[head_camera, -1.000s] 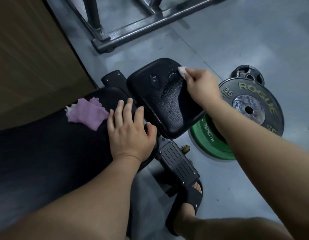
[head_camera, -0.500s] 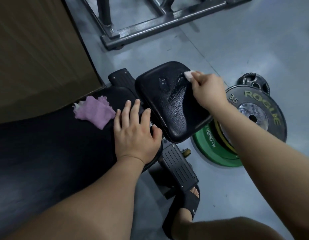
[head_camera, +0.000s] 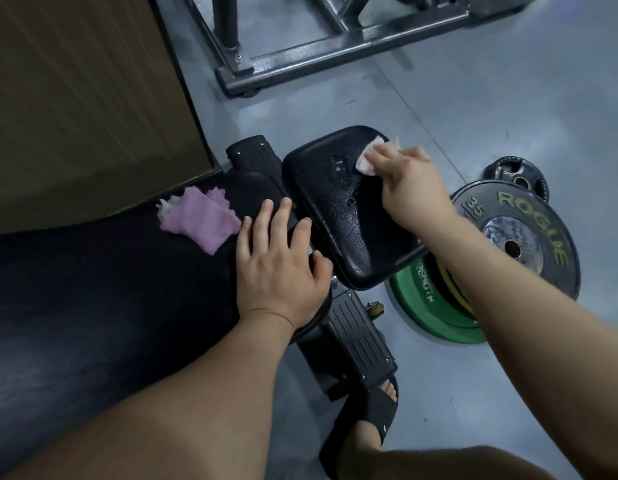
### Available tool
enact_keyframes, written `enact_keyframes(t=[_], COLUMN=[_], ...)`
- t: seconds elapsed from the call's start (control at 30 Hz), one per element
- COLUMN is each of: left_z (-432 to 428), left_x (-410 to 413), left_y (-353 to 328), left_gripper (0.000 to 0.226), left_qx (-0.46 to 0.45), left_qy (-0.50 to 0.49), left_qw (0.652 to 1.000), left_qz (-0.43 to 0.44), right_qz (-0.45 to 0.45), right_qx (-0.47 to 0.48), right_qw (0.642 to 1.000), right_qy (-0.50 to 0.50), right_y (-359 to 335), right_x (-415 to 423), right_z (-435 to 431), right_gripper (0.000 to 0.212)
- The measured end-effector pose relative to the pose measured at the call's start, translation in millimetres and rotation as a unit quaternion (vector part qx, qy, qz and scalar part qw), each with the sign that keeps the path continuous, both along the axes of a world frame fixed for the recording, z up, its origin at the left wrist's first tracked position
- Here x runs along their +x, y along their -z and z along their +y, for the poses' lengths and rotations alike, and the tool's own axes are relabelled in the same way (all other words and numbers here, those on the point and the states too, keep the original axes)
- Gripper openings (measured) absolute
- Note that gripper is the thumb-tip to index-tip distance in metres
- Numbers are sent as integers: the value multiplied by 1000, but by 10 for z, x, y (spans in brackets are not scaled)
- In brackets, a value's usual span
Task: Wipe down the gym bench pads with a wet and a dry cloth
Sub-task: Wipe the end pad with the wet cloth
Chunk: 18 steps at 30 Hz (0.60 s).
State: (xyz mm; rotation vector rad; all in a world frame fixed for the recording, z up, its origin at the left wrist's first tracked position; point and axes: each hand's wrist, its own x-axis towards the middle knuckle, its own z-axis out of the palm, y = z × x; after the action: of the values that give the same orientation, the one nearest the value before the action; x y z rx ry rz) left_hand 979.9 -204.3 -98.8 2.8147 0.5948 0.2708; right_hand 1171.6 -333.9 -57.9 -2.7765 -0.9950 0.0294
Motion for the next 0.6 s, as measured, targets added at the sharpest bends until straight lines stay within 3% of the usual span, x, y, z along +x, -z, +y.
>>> enact_keyframes(t=[0.17,0.4,0.6], left_z=[-5,-7,2], left_x=[-5,7,-7], left_y=[10,13,10], left_gripper=[52,51,53], left_qx=[3,4,9], left_qy=[1,-4,-3], left_qw=[1000,1000,1000], left_qz=[8,3,6], right_qz=[17,25,-5], right_qx=[-4,36,21], right_qw=[999,998,1000], right_qy=[29,-47,10], right_y=[-44,-109,68], right_x=[183,-723,54], right_z=[257,-293,88], right_gripper=[46,36,33])
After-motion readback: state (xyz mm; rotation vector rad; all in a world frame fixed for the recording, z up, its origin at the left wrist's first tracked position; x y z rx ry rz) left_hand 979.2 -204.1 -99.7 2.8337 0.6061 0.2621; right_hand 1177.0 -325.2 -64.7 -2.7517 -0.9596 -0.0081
